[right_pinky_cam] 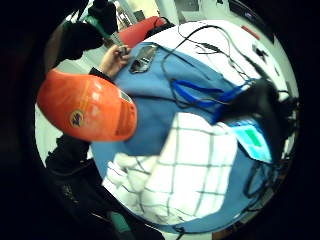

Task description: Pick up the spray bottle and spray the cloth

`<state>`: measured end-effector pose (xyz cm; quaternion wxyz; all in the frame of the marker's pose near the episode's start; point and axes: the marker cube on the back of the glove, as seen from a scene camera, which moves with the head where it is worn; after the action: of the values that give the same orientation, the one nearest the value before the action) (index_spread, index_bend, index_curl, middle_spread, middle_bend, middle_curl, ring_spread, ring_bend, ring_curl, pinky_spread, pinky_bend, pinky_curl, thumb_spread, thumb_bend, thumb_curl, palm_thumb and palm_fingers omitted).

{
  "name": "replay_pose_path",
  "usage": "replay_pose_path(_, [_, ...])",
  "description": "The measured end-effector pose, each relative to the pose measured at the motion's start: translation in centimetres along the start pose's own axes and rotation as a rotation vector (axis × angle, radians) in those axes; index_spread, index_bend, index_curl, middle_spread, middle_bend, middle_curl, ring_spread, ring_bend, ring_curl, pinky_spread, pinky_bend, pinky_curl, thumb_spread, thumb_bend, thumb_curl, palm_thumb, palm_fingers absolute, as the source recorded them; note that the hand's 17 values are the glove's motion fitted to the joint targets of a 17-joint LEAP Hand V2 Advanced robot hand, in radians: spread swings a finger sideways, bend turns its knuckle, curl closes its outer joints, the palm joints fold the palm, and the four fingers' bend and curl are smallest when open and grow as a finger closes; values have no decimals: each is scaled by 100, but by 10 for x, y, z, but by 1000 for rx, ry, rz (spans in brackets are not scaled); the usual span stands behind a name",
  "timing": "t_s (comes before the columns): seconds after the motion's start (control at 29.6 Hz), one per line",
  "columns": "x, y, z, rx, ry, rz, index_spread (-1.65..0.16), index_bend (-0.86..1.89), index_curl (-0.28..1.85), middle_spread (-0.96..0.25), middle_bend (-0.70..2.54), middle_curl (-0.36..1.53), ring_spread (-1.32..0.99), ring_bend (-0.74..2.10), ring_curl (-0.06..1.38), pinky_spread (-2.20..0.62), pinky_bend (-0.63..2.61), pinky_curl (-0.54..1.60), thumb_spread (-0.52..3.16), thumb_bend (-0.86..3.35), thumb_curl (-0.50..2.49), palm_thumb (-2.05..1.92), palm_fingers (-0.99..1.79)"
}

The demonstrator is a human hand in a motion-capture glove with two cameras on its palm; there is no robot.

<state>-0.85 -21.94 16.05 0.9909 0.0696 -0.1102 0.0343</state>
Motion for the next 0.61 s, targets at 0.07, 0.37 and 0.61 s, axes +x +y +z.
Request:
replay_pose_path(0.07, [0,15,-8,-50,73,-11,-26,5,56,-4,38,54,-8,59,50,11,28,43,94,-6,68,71,55])
replay_pose_path(0.37, [-10,91,-41,-204,346,-86,-33,8,42,-5,25,46,-5,45,42,21,31,41,104,-4,57,65,24])
replay_pose_path(0.61, [-12,137,-33,-243,472,-118,-35,10,35,-8,25,43,-6,39,37,23,32,39,109,-3,51,62,18])
